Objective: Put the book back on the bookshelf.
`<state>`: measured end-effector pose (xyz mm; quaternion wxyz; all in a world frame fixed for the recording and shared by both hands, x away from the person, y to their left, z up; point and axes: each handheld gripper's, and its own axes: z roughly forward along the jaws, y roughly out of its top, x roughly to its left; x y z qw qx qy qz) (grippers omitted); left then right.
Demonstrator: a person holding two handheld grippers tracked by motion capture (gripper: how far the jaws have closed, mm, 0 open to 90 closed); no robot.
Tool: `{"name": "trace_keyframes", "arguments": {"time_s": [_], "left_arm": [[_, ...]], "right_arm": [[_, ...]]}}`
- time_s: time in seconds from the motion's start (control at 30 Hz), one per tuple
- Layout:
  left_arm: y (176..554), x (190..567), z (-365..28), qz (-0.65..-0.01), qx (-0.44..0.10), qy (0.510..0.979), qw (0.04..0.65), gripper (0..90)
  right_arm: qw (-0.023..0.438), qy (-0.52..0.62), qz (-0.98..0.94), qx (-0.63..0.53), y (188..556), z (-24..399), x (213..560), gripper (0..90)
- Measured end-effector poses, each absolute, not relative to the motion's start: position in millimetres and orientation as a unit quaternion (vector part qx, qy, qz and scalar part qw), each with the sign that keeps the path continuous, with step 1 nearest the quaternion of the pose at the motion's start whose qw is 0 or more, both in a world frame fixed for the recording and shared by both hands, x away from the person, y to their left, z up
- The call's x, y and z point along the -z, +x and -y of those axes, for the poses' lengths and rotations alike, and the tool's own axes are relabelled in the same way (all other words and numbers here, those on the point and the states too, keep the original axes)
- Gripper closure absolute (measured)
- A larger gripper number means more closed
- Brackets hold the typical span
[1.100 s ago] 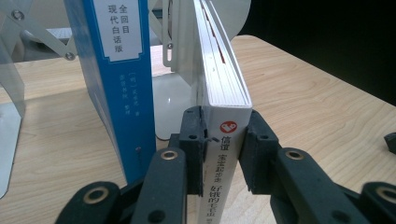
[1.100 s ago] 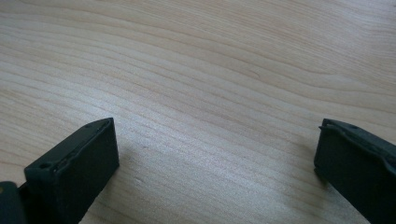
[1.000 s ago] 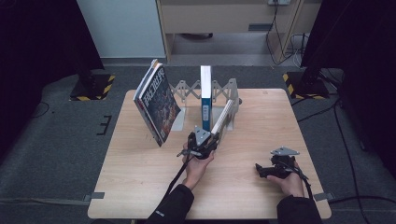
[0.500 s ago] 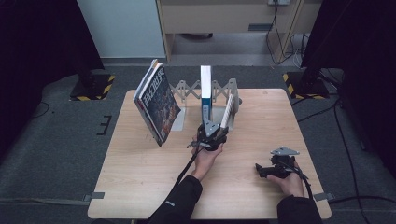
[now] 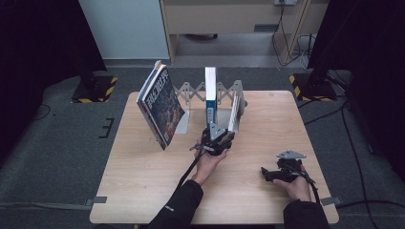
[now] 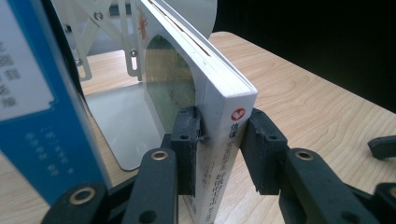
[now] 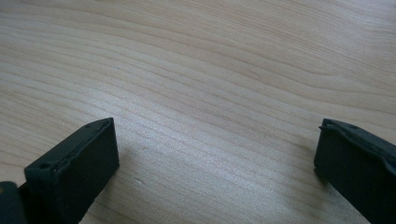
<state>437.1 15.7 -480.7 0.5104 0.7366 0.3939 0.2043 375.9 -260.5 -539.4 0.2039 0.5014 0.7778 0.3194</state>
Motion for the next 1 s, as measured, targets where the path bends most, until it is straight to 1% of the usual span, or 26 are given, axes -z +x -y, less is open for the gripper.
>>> {"name": "trace_keyframes", "arguments": {"time_s": [0.33, 0.47, 0.53, 0.6, 0.7, 1.0], "left_arm": [[458, 480, 1, -0.388, -0.208, 0.742, 0.505, 64.6], [456, 481, 0, -0.380, -0.205, 0.752, 0.498, 63.7], [451, 481, -1, -0.369, -0.219, 0.758, 0.492, 63.2], [449, 481, -1, -0.364, -0.215, 0.761, 0.491, 63.8], [450, 481, 1, -0.369, -0.212, 0.759, 0.492, 68.0], [463, 476, 10, -0.379, -0.209, 0.760, 0.486, 66.3]], "right_arm": [[0.204, 0.502, -0.777, -0.319, 376, 260, 539, 0.2], [0.204, 0.501, -0.778, -0.319, 376, 261, 539, 0.2], [0.204, 0.502, -0.778, -0.319, 376, 260, 539, 0.2], [0.204, 0.502, -0.778, -0.319, 376, 260, 539, 0.3], [0.204, 0.502, -0.778, -0.319, 376, 260, 539, 0.3], [0.204, 0.501, -0.778, -0.319, 376, 260, 539, 0.2]]}}
